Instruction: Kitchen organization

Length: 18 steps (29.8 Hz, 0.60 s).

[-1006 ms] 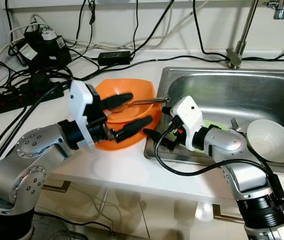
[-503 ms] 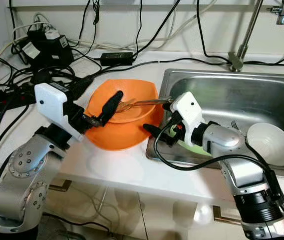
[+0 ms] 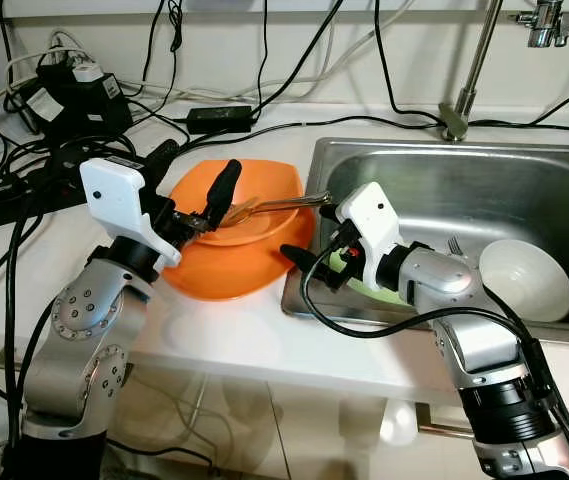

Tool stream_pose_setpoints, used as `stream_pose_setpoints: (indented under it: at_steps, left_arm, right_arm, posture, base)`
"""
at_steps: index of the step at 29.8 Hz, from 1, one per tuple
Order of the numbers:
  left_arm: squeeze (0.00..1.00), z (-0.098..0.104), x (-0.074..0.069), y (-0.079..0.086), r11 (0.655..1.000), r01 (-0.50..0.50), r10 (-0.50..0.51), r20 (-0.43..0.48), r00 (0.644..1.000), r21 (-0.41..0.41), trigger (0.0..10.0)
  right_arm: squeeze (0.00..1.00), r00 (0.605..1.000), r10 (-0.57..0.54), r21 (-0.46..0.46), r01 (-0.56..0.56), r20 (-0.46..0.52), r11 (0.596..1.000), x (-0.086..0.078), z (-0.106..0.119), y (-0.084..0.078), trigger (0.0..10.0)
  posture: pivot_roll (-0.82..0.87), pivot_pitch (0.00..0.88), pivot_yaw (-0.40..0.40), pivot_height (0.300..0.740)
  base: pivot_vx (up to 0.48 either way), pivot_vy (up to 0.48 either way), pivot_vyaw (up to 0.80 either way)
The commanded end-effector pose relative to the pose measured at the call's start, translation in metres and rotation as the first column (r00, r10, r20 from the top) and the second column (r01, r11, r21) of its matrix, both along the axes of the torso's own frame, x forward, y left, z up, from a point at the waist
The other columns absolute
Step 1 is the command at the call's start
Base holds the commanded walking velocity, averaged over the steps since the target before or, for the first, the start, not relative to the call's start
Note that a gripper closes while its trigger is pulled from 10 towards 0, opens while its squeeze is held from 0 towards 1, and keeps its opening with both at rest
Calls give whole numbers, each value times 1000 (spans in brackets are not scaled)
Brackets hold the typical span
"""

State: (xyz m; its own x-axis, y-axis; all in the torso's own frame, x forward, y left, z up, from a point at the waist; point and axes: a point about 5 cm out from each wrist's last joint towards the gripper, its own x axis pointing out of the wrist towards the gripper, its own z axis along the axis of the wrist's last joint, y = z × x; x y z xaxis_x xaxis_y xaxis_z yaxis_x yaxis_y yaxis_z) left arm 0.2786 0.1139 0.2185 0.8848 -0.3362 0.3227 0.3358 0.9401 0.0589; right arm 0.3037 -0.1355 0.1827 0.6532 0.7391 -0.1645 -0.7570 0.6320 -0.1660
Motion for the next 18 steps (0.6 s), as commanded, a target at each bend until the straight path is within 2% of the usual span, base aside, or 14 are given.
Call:
stream_pose_setpoints:
  at_steps: [1, 9, 13, 18]
  left_arm:
    - [0, 2, 3, 1, 1000, -17, 17, 10, 1000, -2, 10000]
    - [0, 0, 4, 3, 1000, -23, 23, -1, 1000, -12, 10000]
    - [0, -1, 4, 3, 1000, -25, 25, -1, 1000, -13, 10000]
    - [0, -2, 4, 3, 1000, -28, 28, -10, 1000, -9, 10000]
  right_arm:
    - [0, 1000, 3, -8, -3, 29, 1000, 2, 6, 1, 10000]
    - [0, 1000, 5, -9, -5, 29, 1000, 2, 5, 2, 10000]
    - [0, 1000, 5, -10, -5, 29, 1000, 2, 5, 2, 10000]
    - [0, 1000, -1, -11, 1, 30, 1000, 2, 5, 0, 10000]
  posture:
    - [-72, 0, 96, 740]
    - [-72, 0, 96, 740]
    - [-72, 0, 96, 740]
    - [-71, 0, 98, 740]
  base:
    - [0, -435, 0]
    - [0, -441, 0]
    - [0, -255, 0]
    - [0, 0, 0]
